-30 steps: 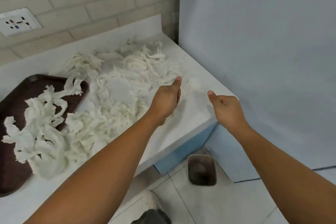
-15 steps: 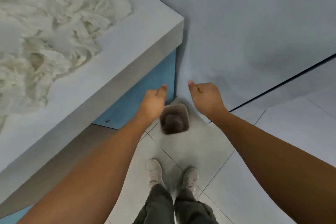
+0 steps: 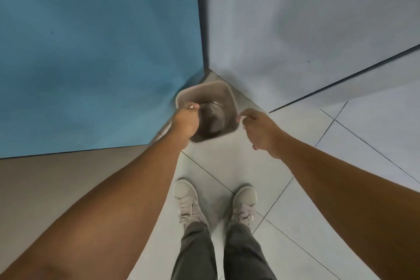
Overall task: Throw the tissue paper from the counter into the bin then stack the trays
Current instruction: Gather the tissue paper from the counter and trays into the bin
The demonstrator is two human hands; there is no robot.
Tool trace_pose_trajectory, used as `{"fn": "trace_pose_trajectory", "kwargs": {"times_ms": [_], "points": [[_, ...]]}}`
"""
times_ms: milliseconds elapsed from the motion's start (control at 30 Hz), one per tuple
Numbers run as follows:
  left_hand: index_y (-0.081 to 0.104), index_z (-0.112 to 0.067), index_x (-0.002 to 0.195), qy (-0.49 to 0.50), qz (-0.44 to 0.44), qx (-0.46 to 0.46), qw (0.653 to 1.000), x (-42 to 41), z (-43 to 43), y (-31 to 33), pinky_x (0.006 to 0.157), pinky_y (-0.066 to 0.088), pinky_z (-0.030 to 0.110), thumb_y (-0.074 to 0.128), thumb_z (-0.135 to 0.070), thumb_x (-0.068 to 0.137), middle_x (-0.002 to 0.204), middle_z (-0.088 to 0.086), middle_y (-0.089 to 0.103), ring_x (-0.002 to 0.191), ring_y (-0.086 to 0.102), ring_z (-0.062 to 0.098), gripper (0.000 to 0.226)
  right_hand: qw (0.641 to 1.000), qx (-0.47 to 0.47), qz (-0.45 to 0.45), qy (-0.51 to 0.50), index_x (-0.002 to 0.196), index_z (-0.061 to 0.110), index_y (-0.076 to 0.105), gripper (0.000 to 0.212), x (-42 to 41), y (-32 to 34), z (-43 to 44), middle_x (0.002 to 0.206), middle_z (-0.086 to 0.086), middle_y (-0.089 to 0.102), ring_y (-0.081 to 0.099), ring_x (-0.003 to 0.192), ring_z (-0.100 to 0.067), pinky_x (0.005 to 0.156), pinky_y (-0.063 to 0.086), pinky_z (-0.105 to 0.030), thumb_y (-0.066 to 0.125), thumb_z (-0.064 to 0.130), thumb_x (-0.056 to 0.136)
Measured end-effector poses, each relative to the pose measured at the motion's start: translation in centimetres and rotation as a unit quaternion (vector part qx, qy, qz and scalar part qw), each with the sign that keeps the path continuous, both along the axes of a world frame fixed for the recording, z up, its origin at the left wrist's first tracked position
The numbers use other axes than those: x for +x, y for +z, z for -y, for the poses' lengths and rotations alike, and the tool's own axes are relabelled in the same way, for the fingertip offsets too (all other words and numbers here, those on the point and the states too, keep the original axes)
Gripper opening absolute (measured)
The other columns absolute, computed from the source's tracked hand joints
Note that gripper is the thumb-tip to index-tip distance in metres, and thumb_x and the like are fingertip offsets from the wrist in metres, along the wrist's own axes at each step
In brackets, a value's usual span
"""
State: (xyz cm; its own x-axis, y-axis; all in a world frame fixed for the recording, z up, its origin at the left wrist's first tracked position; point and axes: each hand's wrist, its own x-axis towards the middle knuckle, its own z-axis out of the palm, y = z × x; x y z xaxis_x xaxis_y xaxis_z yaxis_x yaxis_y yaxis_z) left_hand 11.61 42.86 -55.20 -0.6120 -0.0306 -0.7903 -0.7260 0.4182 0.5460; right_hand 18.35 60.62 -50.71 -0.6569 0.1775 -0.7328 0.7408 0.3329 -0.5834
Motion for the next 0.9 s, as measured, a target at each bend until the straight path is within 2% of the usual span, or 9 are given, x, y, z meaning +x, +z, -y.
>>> {"fn": "trace_pose_trajectory", "kwargs": {"times_ms": [100,167,200,267,367,433,533,700,900], "points": [[0.057,-0.024,0.096,0.084,0.014,0.031,0.996,-0.6,-0.9,-3.6,0.081,0.047,0.038,0.047,-0.030,0.100,0.089,0.002,0.059,0.085,0.056,0.025,0.012,1.000,0.019,0.009,0.023,0.110,0.019,0.064,0.035,0.4,-3.6,-0.2,0.079,0.004,0.053,0.048,0.063,-0.013,0.054,0.039,-0.022,0.034,0.007,0.097],[0.058,-0.019,0.106,0.099,0.017,0.048,0.994,-1.0,-1.2,-4.9,0.077,0.047,0.039,0.046,-0.035,0.100,0.088,0.006,0.060,0.079,0.058,0.026,0.021,0.999,0.017,-0.002,0.028,0.112,0.024,0.065,0.034,0.2,-5.4,-0.1,0.095,-0.003,0.061,0.058,0.077,-0.019,0.060,0.046,-0.026,0.036,0.012,0.099],[0.056,-0.016,0.114,0.095,0.008,0.045,0.994,-1.2,-1.1,-5.4,0.079,0.046,0.037,0.044,-0.036,0.101,0.091,0.006,0.061,0.081,0.058,0.024,0.027,0.999,0.018,-0.015,0.023,0.112,0.025,0.066,0.034,0.0,-6.1,0.0,0.101,-0.005,0.062,0.060,0.085,-0.022,0.064,0.048,-0.028,0.038,0.013,0.098],[0.050,-0.019,0.131,0.074,-0.021,0.015,0.997,-1.1,-0.5,-5.9,0.092,0.040,0.033,0.045,-0.039,0.101,0.114,0.000,0.060,0.103,0.056,0.020,0.036,0.998,0.030,-0.046,0.002,0.110,0.028,0.070,0.033,-0.5,-7.3,0.2,0.108,-0.002,0.066,0.064,0.092,-0.025,0.069,0.054,-0.032,0.043,0.015,0.097],[0.042,-0.025,0.143,0.033,-0.039,-0.019,0.999,-0.6,1.0,-6.2,0.105,0.035,0.034,0.047,-0.046,0.099,0.142,0.000,0.049,0.130,0.046,0.023,0.049,0.996,0.031,-0.070,-0.040,0.103,0.035,0.071,0.033,-1.9,-8.3,1.0,0.108,0.005,0.068,0.066,0.087,-0.020,0.068,0.056,-0.030,0.047,0.013,0.097],[0.048,-0.026,0.138,0.013,-0.053,-0.041,0.998,-0.4,2.1,-6.4,0.108,0.036,0.037,0.050,-0.051,0.095,0.138,0.000,0.053,0.127,0.049,0.025,0.050,0.997,0.018,-0.061,-0.049,0.108,0.036,0.070,0.035,-3.1,-9.1,1.7,0.110,0.003,0.068,0.065,0.087,-0.019,0.075,0.056,-0.030,0.046,0.013,0.096],[0.054,-0.026,0.131,-0.003,-0.066,-0.057,0.996,-0.5,3.4,-6.5,0.105,0.041,0.039,0.053,-0.050,0.094,0.130,0.000,0.059,0.120,0.054,0.025,0.044,0.999,0.012,-0.032,-0.034,0.126,0.033,0.061,0.040,-5.0,-10.3,2.8,0.118,-0.005,0.065,0.064,0.103,-0.028,0.092,0.055,-0.041,0.049,0.017,0.092],[0.056,-0.025,0.130,-0.036,-0.080,-0.068,0.994,-0.6,3.7,-4.4,0.098,0.041,0.032,0.052,-0.043,0.097,0.129,0.002,0.059,0.118,0.055,0.024,0.038,0.998,0.061,0.010,0.015,0.136,0.024,0.049,0.044,-4.5,-9.5,2.9,0.109,-0.004,0.059,0.059,0.100,-0.028,0.086,0.052,-0.034,0.049,0.013,0.094],[0.055,-0.024,0.132,-0.091,-0.116,-0.063,0.987,-0.8,2.5,2.2,0.107,0.044,0.042,0.054,-0.034,0.097,0.131,-0.003,0.061,0.121,0.056,0.021,0.037,0.996,0.071,-0.034,0.047,0.139,0.034,0.050,0.056,-2.2,-3.7,2.5,0.122,-0.003,0.062,0.060,0.103,-0.027,0.087,0.053,-0.034,0.046,0.005,0.091]]}}
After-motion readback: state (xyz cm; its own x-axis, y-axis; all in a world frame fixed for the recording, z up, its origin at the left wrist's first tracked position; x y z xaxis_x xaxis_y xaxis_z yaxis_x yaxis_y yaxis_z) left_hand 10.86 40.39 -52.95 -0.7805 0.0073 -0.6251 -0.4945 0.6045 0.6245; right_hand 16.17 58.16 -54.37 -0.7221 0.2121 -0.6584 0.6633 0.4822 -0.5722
